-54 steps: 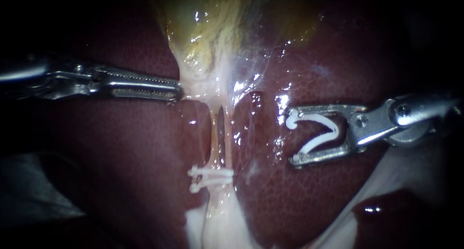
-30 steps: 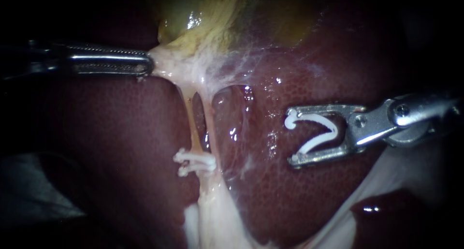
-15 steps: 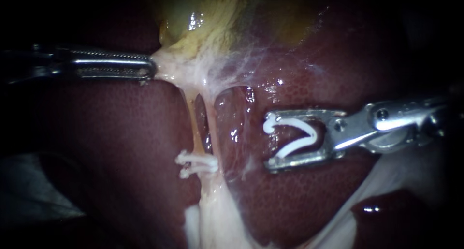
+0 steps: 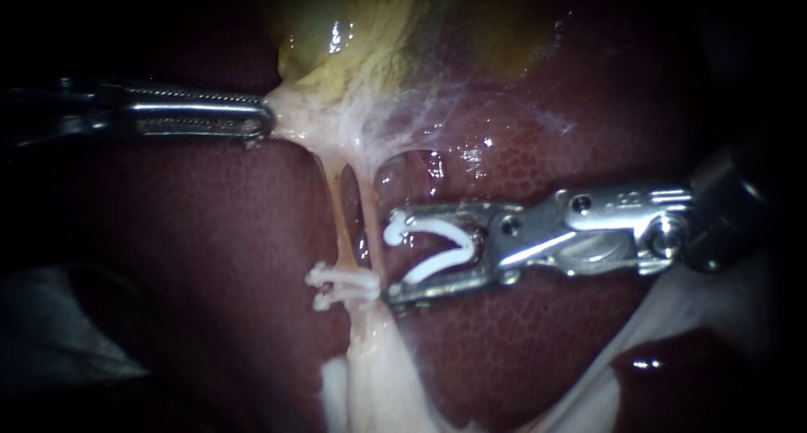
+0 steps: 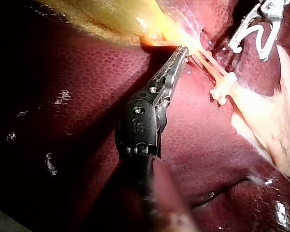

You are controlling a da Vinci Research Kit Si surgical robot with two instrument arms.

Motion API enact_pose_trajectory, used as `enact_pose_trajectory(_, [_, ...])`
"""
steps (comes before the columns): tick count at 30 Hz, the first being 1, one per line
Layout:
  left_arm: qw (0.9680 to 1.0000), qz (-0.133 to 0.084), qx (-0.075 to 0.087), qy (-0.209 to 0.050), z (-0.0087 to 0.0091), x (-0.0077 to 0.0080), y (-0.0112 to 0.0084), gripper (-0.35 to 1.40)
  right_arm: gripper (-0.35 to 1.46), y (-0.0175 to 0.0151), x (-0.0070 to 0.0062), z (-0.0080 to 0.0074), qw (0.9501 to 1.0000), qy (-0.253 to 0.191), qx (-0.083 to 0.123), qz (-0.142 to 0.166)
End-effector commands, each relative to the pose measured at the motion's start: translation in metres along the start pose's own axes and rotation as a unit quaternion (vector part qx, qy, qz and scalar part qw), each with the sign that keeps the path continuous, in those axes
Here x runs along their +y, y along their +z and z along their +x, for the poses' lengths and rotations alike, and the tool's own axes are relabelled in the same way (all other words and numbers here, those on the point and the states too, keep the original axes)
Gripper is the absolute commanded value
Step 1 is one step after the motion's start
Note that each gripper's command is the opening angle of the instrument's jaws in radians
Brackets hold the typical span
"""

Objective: Clipping third clip left tube

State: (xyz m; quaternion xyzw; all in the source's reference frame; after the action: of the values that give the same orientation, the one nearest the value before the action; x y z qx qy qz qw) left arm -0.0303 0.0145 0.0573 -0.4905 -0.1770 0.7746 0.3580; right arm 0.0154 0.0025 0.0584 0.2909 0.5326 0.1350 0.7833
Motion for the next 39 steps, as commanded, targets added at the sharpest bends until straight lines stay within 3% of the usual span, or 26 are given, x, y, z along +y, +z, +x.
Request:
enact_pose_trajectory(1, [1.0, 0.0, 0.0, 0.0, 0.0, 0.0, 0.0, -0.35, 0.5, 0.0003, 0.0002, -0.0001, 1.0, 0.002, 0.0, 0.002])
enact_pose_trajectory(15, [1.0, 0.001, 0.0, 0.0, 0.0, 0.0002, 0.0, -0.35, 0.5, 0.0029, 0.0034, -0.0013, 0.9999, 0.011, 0.002, 0.011])
enact_pose_trajectory(26, [1.0, 0.003, 0.0, -0.001, 0.0001, 0.0003, 0.0, -0.35, 0.5, 0.0035, 0.0057, -0.0033, 0.9998, 0.016, 0.001, 0.011])
enact_pose_trajectory(39, [1.0, 0.002, 0.0, -0.001, 0.0001, 0.0004, 0.0, -0.35, 0.5, 0.0041, 0.007, -0.004, 0.9998, 0.014, 0.001, 0.012])
